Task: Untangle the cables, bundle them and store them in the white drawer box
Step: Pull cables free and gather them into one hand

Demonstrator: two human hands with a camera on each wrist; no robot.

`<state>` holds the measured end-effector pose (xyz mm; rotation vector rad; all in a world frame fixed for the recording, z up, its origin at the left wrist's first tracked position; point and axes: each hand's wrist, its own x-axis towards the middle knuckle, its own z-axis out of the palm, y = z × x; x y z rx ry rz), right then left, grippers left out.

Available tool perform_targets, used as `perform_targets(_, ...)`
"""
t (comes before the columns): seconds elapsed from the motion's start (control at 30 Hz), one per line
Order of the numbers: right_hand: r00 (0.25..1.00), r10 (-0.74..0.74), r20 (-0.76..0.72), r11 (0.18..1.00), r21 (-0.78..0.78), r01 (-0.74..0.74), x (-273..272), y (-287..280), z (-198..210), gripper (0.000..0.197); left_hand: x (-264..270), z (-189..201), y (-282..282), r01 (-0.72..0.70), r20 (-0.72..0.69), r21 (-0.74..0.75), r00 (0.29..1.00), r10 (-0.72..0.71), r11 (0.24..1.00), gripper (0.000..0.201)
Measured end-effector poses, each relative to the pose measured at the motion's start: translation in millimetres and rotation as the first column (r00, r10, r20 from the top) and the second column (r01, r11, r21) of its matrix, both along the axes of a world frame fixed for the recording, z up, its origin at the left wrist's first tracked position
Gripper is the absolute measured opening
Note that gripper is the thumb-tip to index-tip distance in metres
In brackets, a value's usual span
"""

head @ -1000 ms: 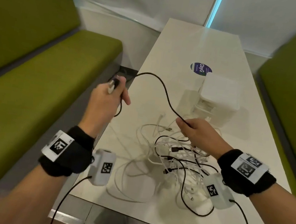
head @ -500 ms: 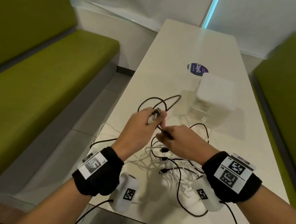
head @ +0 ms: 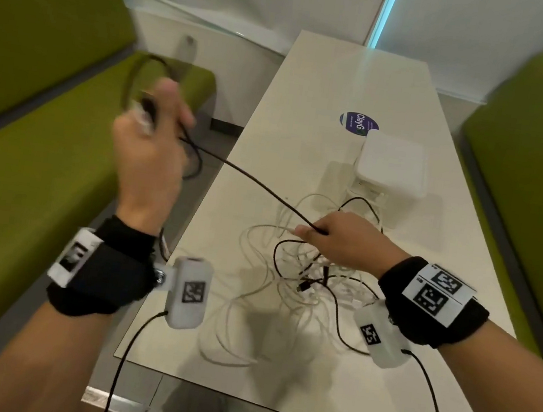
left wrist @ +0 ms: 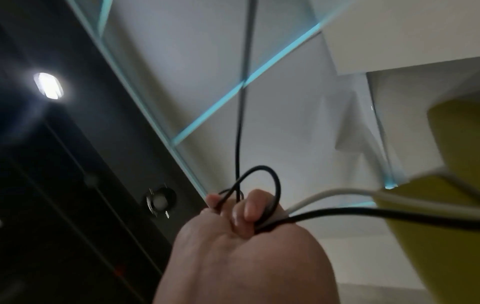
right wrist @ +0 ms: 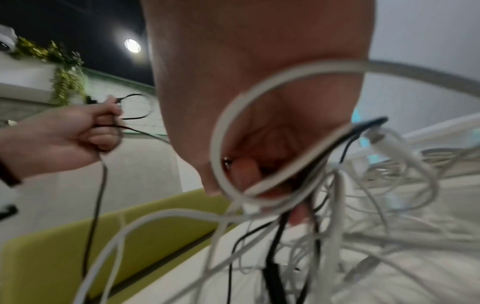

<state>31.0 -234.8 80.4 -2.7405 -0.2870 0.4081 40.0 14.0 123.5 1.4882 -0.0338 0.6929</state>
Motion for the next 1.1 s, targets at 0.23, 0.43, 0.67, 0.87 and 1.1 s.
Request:
perform_targets(0.23, 1.0, -0.016, 0.024, 0.997, 0.077, 0.014, -3, -5, -2, 0.053, 18, -5, 32, -0.155, -0.048, 0.171, 0.985, 0.166, 0.973, 0.041)
perform_targets(0.43, 0.999, 0.006, 0.052, 0.956, 0.294, -0.021, -3, 9, 5, 0.035, 8, -45, 16, 0.063, -0.256, 0.805, 0.934, 0.249, 0.589, 0.033)
perform_targets(0.67, 0.971, -0.212, -0.108, 0.856, 0.459, 0.238, 2, 10, 9, 0.034, -8, -32, -16, 0.144, -0.221, 0.819, 0.973, 0.074, 0.555, 0.023)
perform_targets(0.87, 0.995, -0.09, -0.037, 0.918, 0.384, 0.097, -3, 18, 17, 0.036, -20, -36, -55, 0.416, -0.329, 0.678, 0.909, -0.255, 0.606, 0.041)
perform_targets(1.1, 0.999, -0.034, -0.014, 0.963, 0.268, 0.036, -6, 10, 8, 0.038, -14, -40, -58, 0.389, -0.372, 0.846, 0.921, -0.12, 0.365, 0.021)
